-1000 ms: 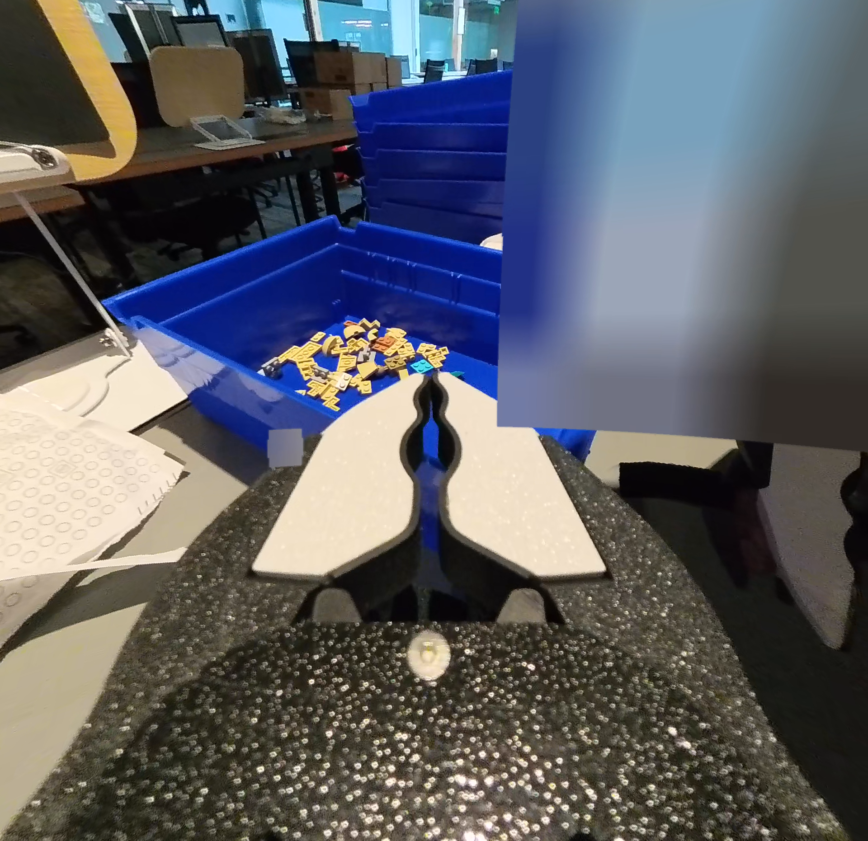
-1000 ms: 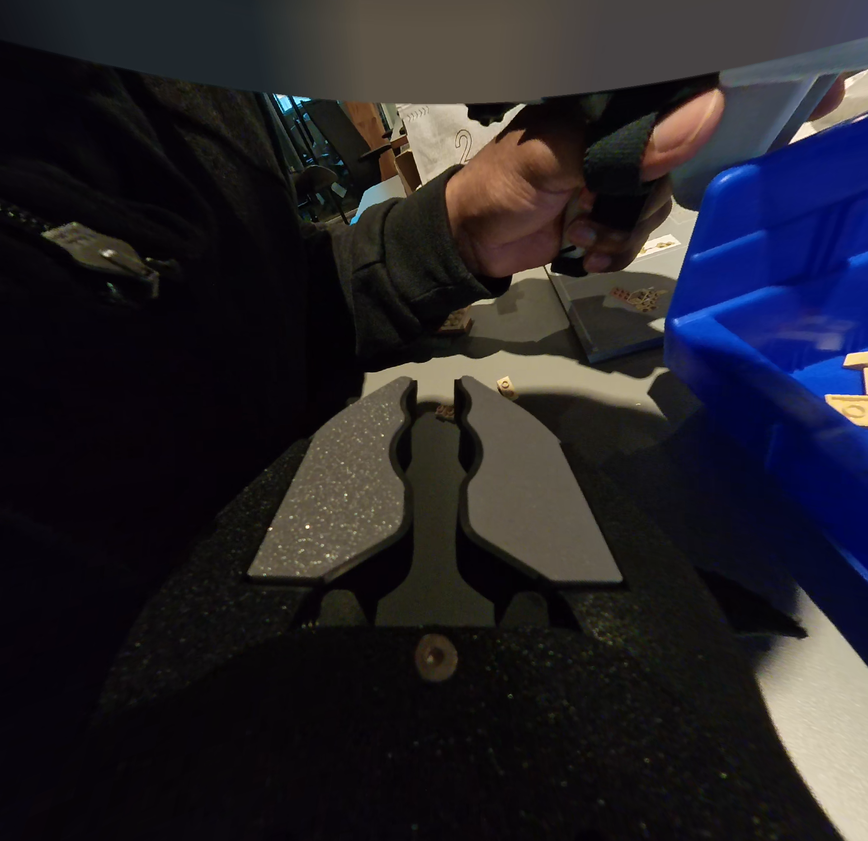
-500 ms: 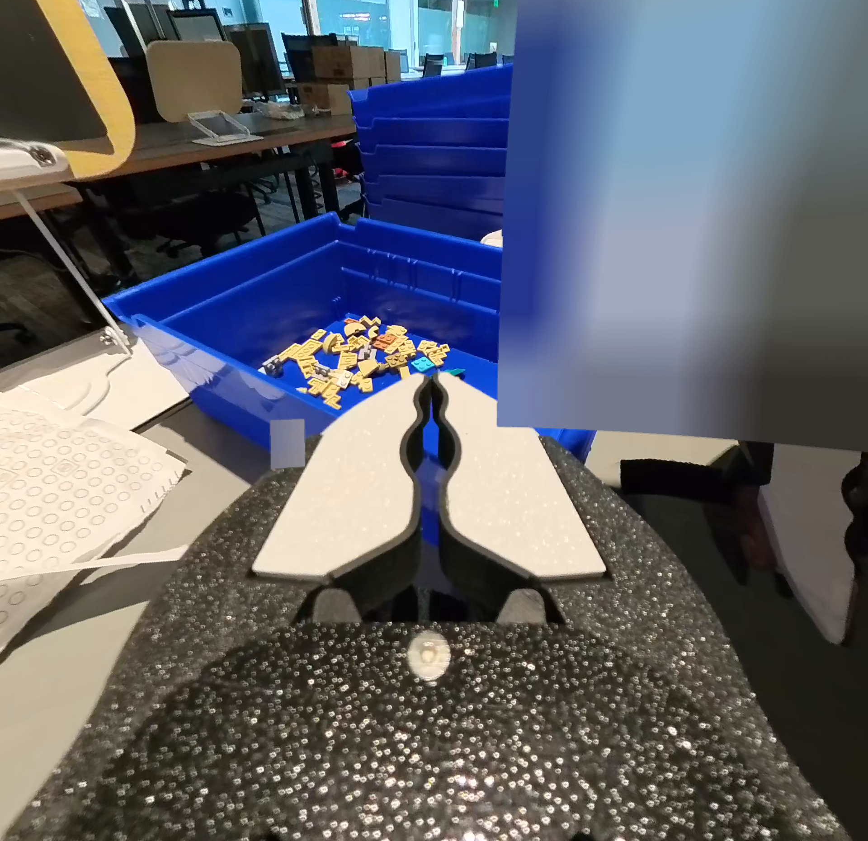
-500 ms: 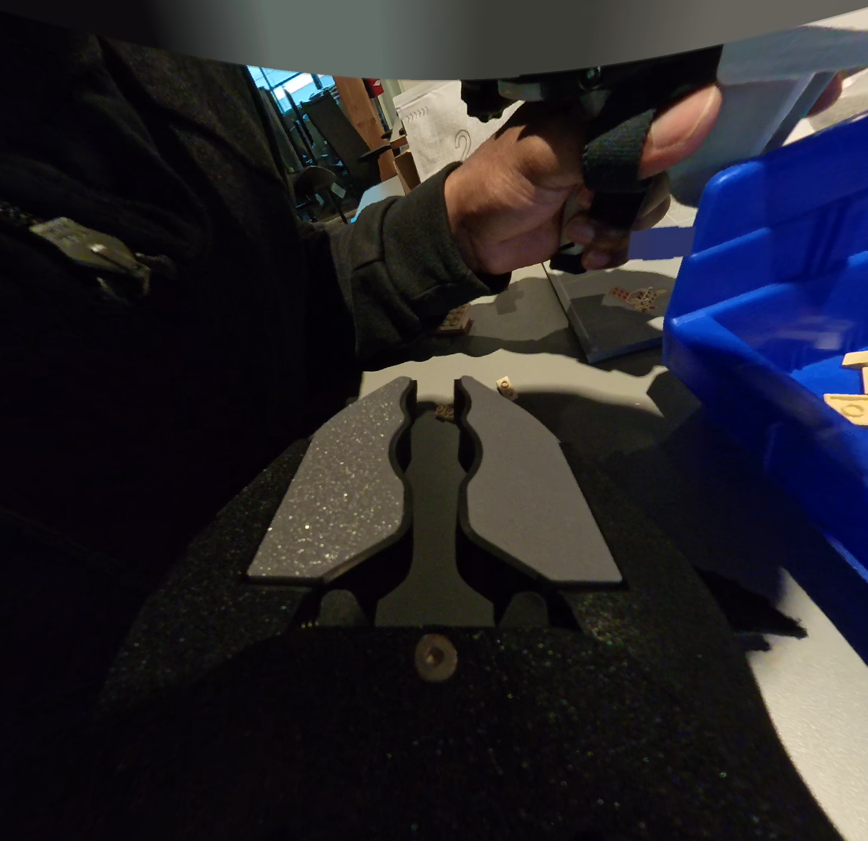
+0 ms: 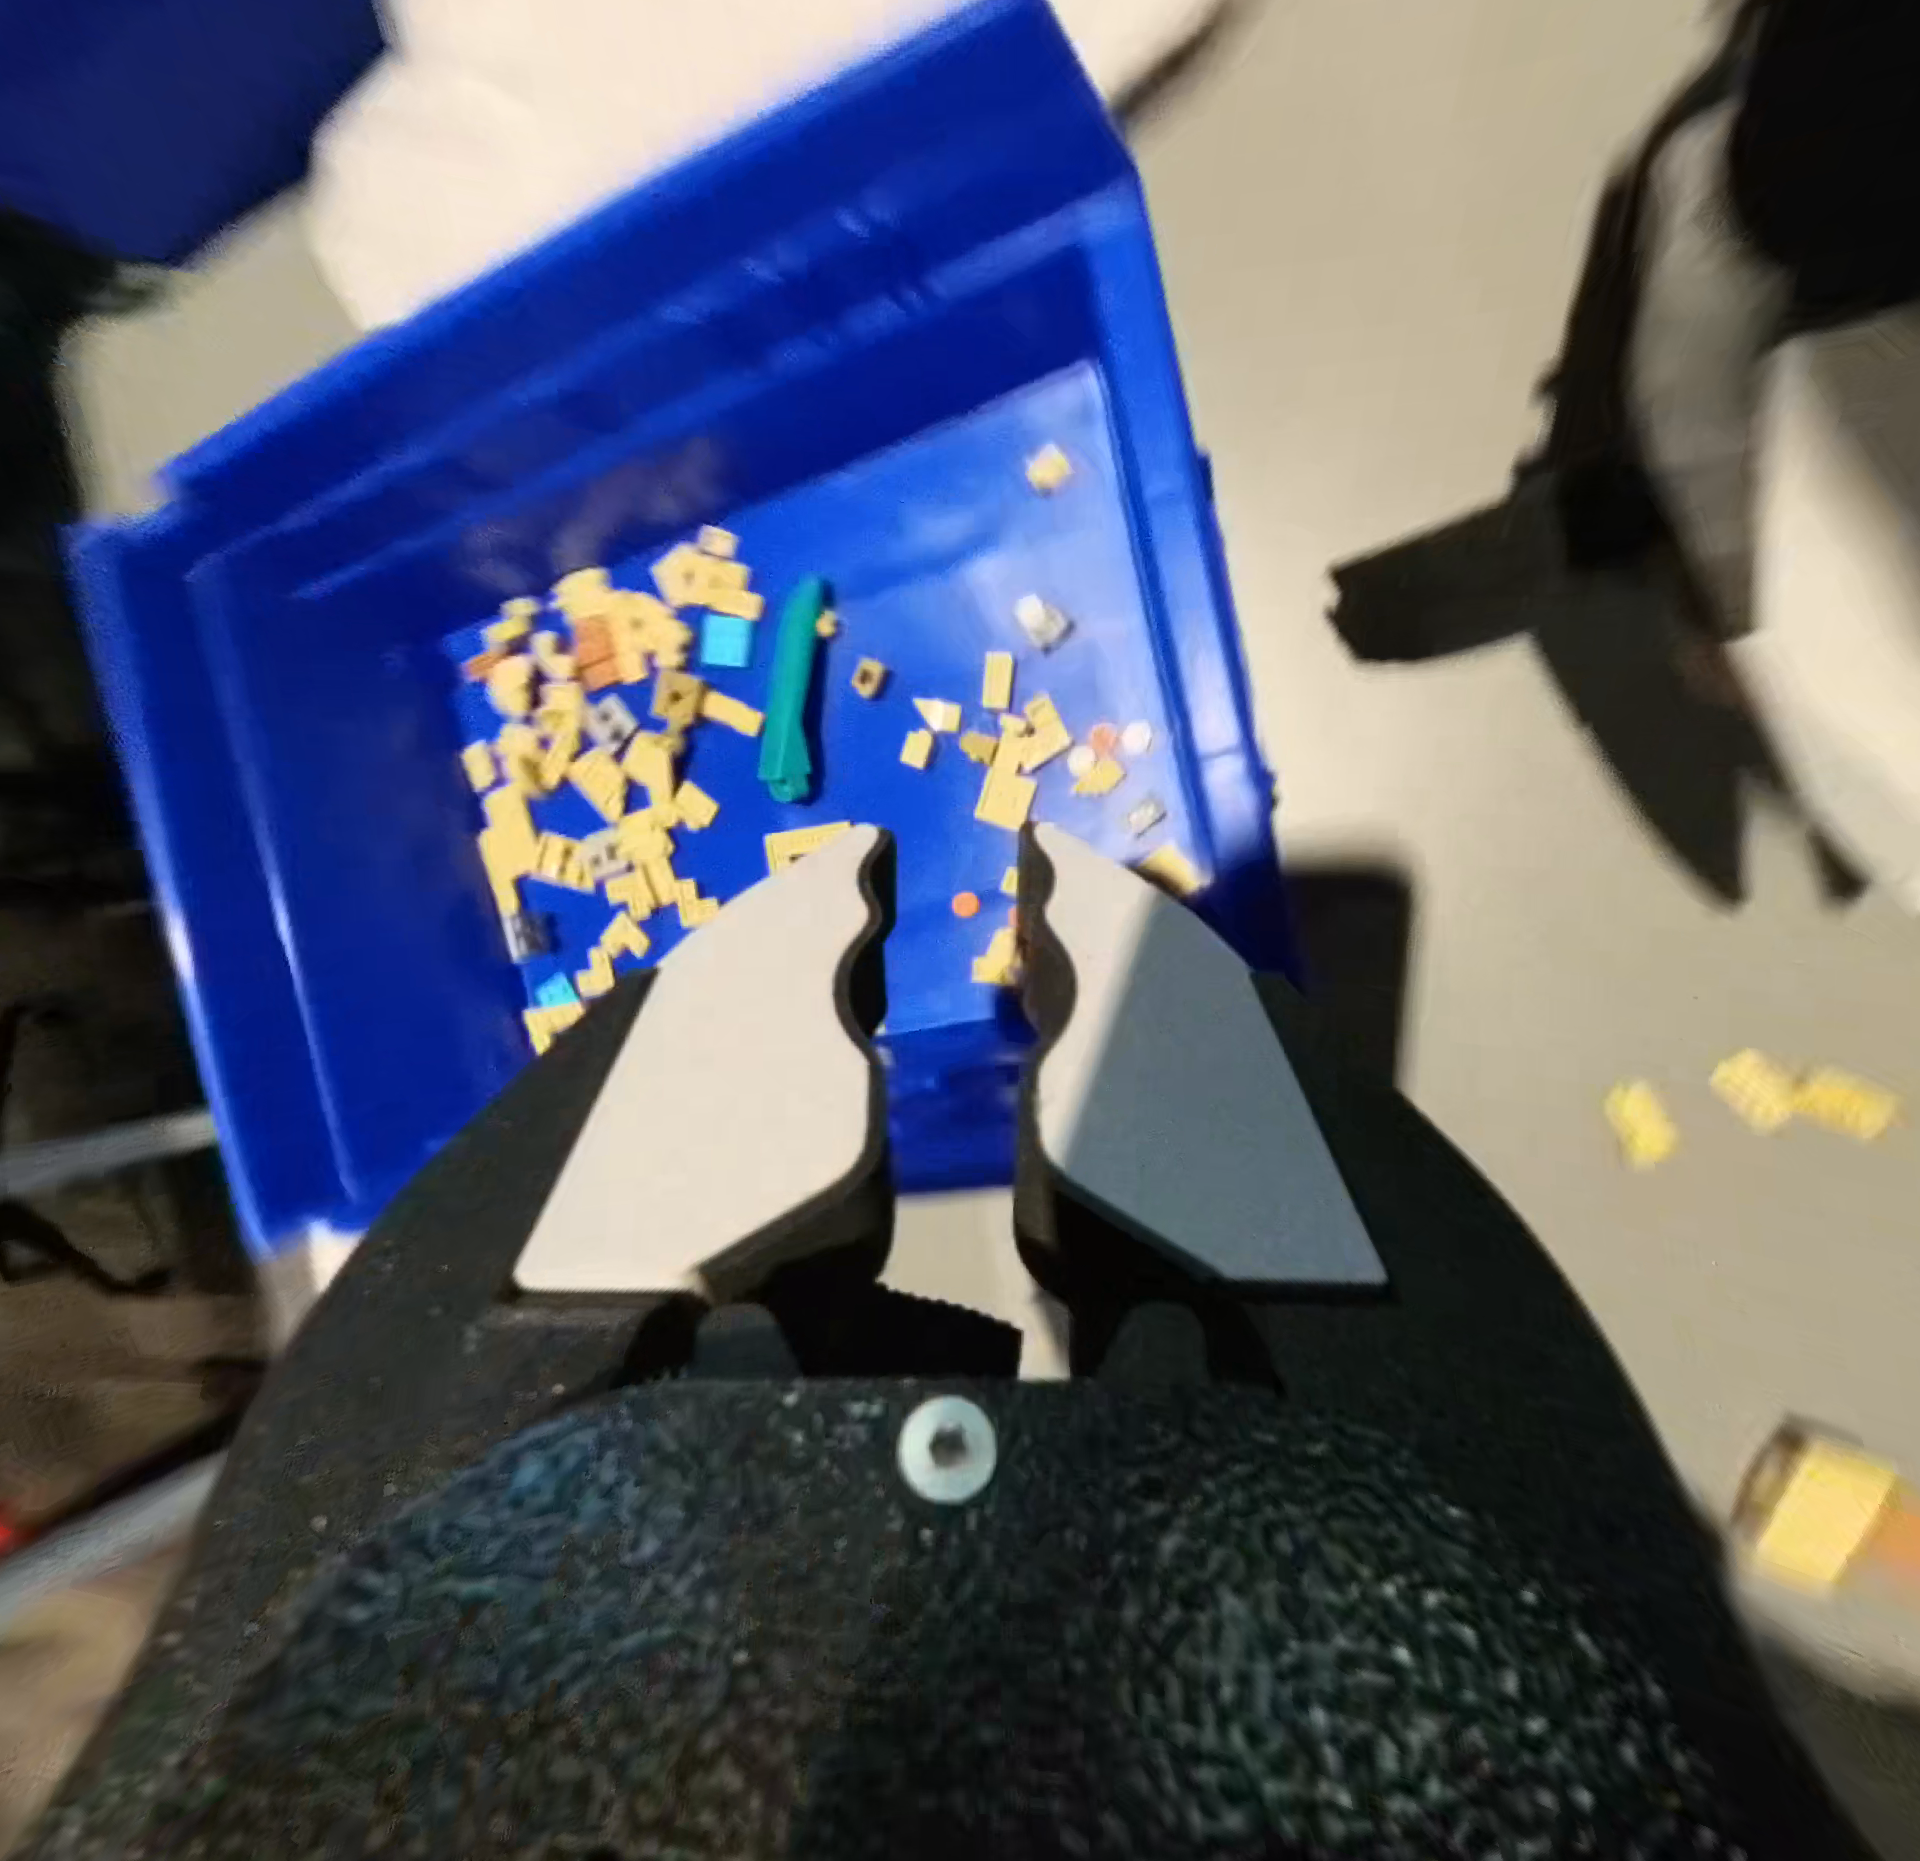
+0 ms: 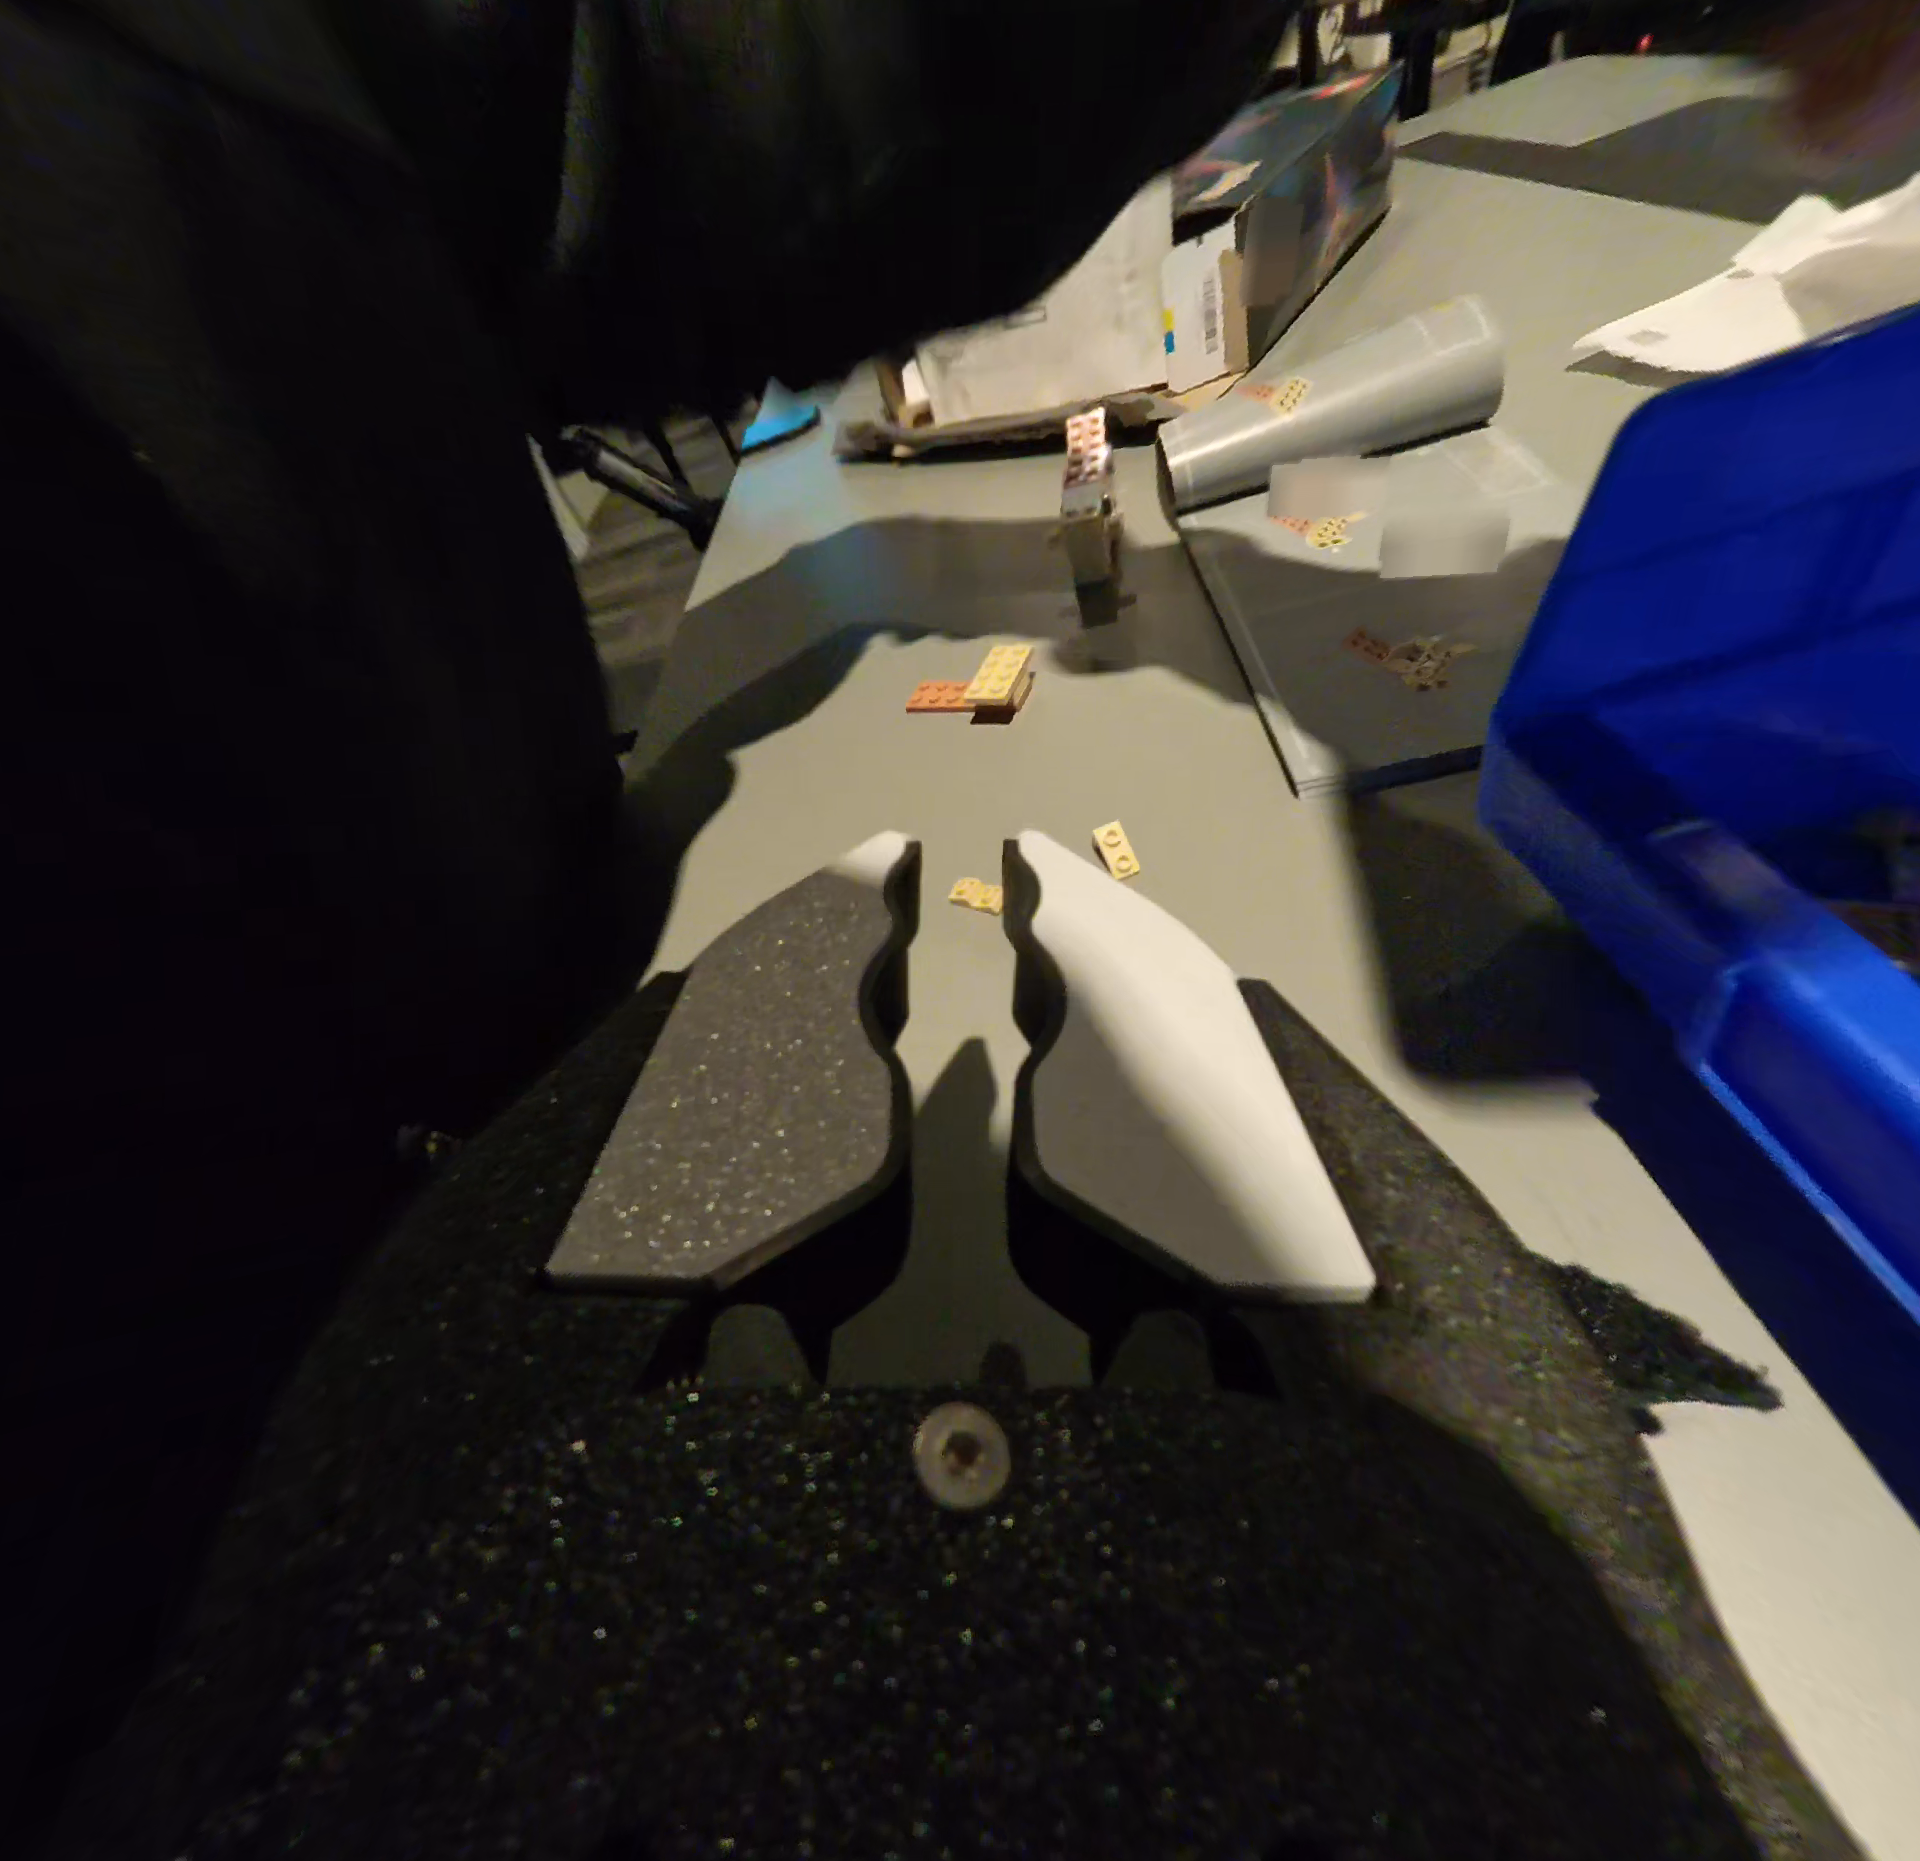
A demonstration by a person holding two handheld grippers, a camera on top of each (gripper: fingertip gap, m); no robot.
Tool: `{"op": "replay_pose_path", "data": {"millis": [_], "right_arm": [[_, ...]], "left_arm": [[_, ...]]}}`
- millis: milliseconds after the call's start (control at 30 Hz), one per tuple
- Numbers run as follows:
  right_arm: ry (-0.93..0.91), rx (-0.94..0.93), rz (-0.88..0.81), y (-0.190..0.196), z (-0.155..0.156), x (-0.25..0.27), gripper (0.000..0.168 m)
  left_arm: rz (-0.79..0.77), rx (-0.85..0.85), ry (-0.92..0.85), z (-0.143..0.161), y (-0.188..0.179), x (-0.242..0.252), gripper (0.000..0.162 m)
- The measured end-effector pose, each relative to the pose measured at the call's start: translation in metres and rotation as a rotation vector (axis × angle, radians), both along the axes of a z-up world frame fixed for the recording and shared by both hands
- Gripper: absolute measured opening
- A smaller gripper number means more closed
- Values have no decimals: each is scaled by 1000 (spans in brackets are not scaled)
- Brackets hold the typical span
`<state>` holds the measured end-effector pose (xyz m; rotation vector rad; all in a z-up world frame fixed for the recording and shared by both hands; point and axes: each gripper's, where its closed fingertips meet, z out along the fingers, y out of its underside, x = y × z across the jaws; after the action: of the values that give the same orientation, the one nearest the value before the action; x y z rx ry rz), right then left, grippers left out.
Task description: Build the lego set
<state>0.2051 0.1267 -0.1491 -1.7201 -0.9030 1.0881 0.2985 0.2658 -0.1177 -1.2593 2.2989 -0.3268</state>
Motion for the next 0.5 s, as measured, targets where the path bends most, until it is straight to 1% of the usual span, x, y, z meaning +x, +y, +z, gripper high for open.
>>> {"op": "replay_pose_path", "data": {"millis": [67,167,333,500], "right_arm": [[-17,13,3,-1,-1,-1,15],[-35,26,5,-3,-3,-2,14],[-38,26,12,-4,-3,-2,15],[-45,27,25,-5,-4,-3,15]], "left_arm": [[-113,23,134,-11,-1,16,21],[-219,-24,288,-34,-5,36,19],[-257,-55,443,-72,0,45,14],[-270,-49,490,-84,-2,42,12]]}}
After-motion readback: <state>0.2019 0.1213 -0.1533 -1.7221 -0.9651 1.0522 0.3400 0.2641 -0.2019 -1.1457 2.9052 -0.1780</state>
